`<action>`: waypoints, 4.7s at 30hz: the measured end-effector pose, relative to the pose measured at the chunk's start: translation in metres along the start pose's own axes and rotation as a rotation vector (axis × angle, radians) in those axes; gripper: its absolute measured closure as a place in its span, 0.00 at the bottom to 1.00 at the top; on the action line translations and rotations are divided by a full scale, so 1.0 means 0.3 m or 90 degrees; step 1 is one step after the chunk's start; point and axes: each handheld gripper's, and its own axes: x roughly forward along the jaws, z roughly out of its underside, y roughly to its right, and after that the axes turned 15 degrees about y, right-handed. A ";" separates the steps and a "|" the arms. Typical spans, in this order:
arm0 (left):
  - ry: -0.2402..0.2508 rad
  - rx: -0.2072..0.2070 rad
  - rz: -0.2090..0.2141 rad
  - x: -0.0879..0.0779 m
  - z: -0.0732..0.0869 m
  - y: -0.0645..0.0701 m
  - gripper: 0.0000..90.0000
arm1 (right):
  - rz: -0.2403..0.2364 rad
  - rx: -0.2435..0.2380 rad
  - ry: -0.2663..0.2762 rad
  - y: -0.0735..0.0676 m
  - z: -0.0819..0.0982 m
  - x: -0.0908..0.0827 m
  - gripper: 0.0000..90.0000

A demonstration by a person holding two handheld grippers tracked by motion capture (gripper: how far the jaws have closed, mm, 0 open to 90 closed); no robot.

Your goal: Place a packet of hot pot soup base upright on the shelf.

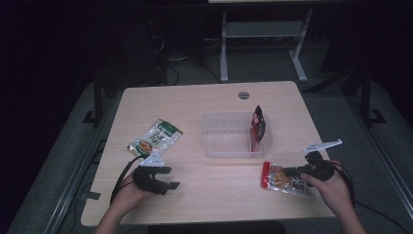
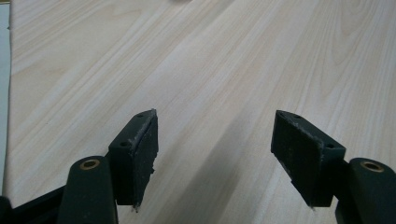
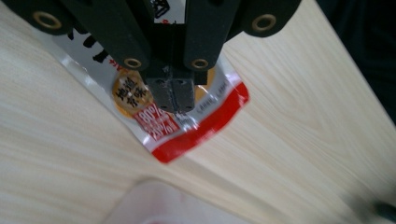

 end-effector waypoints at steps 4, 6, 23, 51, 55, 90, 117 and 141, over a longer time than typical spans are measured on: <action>0.000 0.001 0.001 0.003 0.002 0.001 0.35 | 0.013 0.000 -0.024 0.005 0.007 0.021 1.00; 0.001 -0.001 0.000 0.003 0.003 0.001 0.35 | 0.021 -0.003 -0.034 0.009 0.010 0.025 1.00; -0.018 0.010 0.007 0.025 0.002 0.010 0.35 | 0.040 -0.024 -0.101 0.001 0.021 0.104 1.00; -0.022 0.009 0.009 0.032 0.002 0.013 0.35 | -0.051 -0.138 -0.143 -0.172 -0.047 0.299 1.00; -0.025 0.011 0.011 0.031 0.001 0.013 0.35 | -0.070 -0.155 -0.147 -0.208 -0.056 0.333 1.00; 0.049 0.036 0.068 0.138 -0.172 0.088 1.00 | -0.203 -0.176 -0.106 -0.384 -0.046 0.305 1.00; -0.062 0.042 0.128 0.376 -0.181 0.141 1.00 | -0.096 -0.177 -0.150 -0.281 0.014 0.280 1.00; -0.081 0.060 0.131 0.288 -0.121 0.212 1.00 | -0.115 -0.009 -0.035 -0.122 -0.022 0.230 0.68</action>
